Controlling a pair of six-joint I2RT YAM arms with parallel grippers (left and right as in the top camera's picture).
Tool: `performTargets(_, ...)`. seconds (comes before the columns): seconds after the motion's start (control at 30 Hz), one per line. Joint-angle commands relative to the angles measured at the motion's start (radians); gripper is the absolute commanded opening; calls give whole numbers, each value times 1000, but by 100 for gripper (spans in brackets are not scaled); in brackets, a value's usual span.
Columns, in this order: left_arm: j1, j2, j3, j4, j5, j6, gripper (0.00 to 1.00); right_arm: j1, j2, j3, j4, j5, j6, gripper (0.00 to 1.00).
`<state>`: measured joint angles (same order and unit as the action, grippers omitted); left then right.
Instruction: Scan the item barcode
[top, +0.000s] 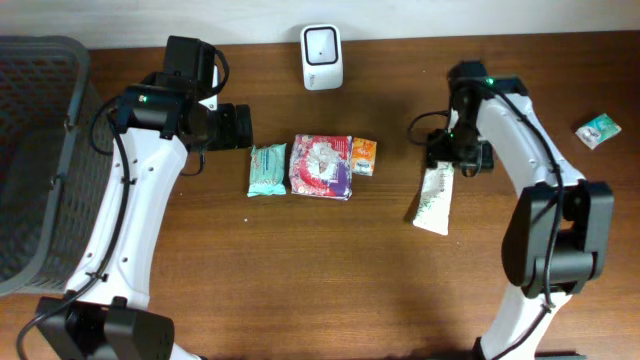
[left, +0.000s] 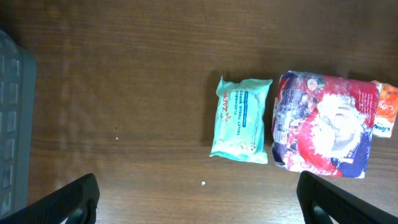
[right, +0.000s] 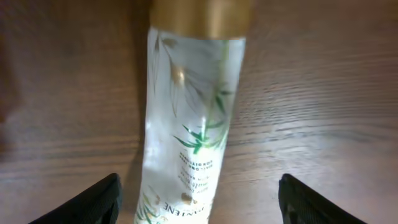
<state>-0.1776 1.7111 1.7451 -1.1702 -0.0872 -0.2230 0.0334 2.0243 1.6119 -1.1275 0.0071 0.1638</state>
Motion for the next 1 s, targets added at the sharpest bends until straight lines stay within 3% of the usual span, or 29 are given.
performTargets(0.0,-3,-4,6,-2,-11,19,99,-8,-4,-114,98,-114,-36,69)
performTargets(0.13,-3,-4,6,-2,-11,19,99,-6,-4,-228,235,-159,-5,39)
performTargets(0.2,-3,-4,6,-2,-11,19,99,-7,-4,-222,244,-183,-6,9)
performTargets(0.23,-3,-4,6,-2,-11,19,99,-6,-4,-207,248,-210,-6,4)
performTargets(0.3,-3,-4,6,-2,-11,19,99,-6,-4,-129,229,-271,-6,4)
performTargets(0.37,-3,-4,6,-2,-11,19,99,11,-4,79,241,-348,0,4)
performTargets(0.4,-3,-4,6,-2,-11,19,99,39,-4,173,343,-344,2,4)
performTargets(0.53,-3,-4,6,-2,-11,19,99,144,10,198,737,-283,6,4)
performTargets(0.77,-3,-4,6,-2,-11,19,99,285,142,209,1244,-208,384,4)
performTargets(0.87,-3,-4,6,-2,-11,19,99,305,250,294,1272,-193,510,4)
performTargets(0.97,-3,-4,6,-2,-11,19,99,318,340,377,1155,-211,620,4)
